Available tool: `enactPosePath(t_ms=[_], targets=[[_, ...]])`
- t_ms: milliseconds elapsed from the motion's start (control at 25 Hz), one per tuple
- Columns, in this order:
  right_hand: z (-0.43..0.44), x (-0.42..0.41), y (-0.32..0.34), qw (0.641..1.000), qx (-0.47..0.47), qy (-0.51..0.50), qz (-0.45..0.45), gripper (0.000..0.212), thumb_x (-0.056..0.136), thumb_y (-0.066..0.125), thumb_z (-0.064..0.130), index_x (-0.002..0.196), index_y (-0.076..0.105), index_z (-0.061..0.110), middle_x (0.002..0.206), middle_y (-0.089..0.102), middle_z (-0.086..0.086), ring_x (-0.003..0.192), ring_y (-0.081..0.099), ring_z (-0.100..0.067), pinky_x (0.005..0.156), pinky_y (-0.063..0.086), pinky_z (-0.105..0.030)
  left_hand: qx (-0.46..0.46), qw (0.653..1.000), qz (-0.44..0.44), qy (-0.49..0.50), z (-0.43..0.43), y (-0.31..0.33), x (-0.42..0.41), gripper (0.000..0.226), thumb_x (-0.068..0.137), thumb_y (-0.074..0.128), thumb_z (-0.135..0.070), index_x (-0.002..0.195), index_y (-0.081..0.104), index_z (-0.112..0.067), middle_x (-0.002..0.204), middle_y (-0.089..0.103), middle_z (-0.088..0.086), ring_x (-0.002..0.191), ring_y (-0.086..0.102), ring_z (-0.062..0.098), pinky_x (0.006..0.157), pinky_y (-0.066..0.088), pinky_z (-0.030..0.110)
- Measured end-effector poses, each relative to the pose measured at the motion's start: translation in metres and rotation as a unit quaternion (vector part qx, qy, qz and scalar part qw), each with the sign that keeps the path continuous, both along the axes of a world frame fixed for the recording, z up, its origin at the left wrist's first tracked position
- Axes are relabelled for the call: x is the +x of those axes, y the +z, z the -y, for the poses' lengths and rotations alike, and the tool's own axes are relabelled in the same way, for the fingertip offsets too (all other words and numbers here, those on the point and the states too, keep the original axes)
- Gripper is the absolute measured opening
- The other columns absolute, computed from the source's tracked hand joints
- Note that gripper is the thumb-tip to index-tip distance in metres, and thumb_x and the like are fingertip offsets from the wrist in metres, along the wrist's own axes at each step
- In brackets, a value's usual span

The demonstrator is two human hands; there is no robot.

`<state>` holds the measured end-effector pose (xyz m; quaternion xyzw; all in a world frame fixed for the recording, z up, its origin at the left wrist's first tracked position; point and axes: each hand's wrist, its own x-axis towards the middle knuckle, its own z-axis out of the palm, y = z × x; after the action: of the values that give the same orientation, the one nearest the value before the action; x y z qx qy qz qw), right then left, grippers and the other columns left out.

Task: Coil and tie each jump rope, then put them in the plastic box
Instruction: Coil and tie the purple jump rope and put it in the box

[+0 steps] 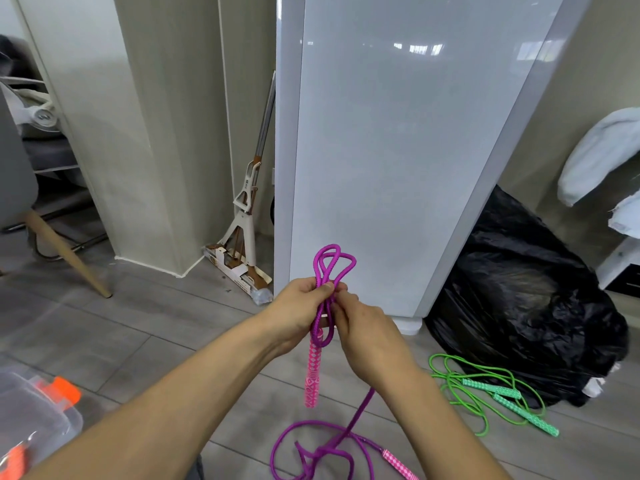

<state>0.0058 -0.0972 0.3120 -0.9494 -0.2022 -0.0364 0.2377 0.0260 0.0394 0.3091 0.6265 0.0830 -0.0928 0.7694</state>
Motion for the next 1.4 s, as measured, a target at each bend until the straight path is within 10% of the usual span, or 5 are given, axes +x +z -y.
enactPosePath(t_ms=[160,360,560,920,1400], targets=[[-0.006,-0.001,0.003,0.999,0.028,0.006,-0.021,0.025,0.107,0.029,0.038,0.114,0.05,0.028,0.096,0.065,-0.001,0.082,0.058,-0.027,0.066,0.043,-0.04,0.009,0.998,0.015,0.053,0.003,0.002,0.004,0.02,0.106,0.04,-0.017,0.096,0.054,-0.006,0.112,0.064,0.037,0.096,0.066,0.039,0.091,0.052,0.05],[0.001,0.003,0.006,0.989,0.069,0.054,-0.119,0.031,0.105,0.037,0.035,0.092,0.056,0.014,0.077,0.063,-0.002,0.068,0.057,-0.02,0.066,0.047,-0.038,-0.201,0.964,0.028,0.172,-0.017,0.016,0.012,0.019,0.106,0.034,-0.008,0.091,0.046,-0.005,0.064,0.049,0.007,0.047,0.057,0.018,0.048,0.056,0.032],[0.031,0.01,0.011,0.937,0.097,0.081,-0.325,0.027,0.103,0.045,0.024,0.086,0.063,0.015,0.057,0.053,0.002,0.045,0.041,-0.011,0.049,0.035,-0.023,-0.034,0.978,0.069,0.195,-0.042,0.014,0.021,0.02,0.106,0.033,-0.013,0.09,0.046,-0.011,0.063,0.04,0.0,0.04,0.03,0.009,0.039,0.033,0.022],[0.048,0.019,0.02,0.998,0.012,-0.055,0.021,0.016,0.1,0.05,0.041,0.096,0.059,0.028,0.083,0.062,0.008,0.081,0.057,-0.02,0.069,0.047,-0.036,0.33,0.93,0.161,0.01,-0.034,0.015,0.006,0.015,0.106,0.035,-0.028,0.1,0.046,-0.018,0.085,0.073,-0.002,0.055,0.045,0.02,0.056,0.047,0.038],[0.028,0.014,0.019,0.987,0.143,-0.059,0.052,0.013,0.1,0.052,0.039,0.096,0.059,0.029,0.076,0.067,0.016,0.073,0.059,-0.007,0.064,0.045,-0.032,0.183,0.969,0.103,-0.128,0.002,0.008,-0.011,0.022,0.105,0.043,-0.027,0.1,0.06,-0.015,0.078,0.063,0.002,0.046,0.037,0.013,0.046,0.032,0.025]])
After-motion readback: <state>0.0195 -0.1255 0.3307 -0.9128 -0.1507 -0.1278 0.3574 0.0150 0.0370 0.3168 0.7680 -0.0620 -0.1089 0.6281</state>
